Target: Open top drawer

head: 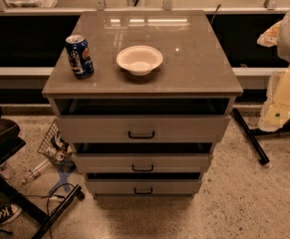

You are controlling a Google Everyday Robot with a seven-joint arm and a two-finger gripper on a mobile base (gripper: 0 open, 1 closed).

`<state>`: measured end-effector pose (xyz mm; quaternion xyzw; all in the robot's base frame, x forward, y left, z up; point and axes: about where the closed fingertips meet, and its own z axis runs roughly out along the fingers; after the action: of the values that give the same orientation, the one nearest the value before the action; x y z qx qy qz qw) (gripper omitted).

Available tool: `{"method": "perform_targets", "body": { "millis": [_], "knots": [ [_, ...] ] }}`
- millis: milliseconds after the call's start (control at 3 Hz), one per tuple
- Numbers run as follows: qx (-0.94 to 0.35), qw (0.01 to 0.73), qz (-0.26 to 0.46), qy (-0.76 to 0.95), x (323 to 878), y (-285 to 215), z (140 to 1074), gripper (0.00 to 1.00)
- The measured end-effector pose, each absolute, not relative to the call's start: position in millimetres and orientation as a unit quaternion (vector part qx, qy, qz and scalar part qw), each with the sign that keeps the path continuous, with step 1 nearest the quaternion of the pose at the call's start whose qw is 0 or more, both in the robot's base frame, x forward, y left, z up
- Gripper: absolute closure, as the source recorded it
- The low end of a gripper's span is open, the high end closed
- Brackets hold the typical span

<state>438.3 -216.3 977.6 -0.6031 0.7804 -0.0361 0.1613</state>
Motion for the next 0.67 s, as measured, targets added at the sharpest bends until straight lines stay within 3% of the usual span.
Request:
{"method": "perform_targets", "body": {
  "millis": [667],
  "knots": [
    [-0.602,0.170,-0.033,0.779,438.7,-214.2,970.6,0.00]
  ]
}}
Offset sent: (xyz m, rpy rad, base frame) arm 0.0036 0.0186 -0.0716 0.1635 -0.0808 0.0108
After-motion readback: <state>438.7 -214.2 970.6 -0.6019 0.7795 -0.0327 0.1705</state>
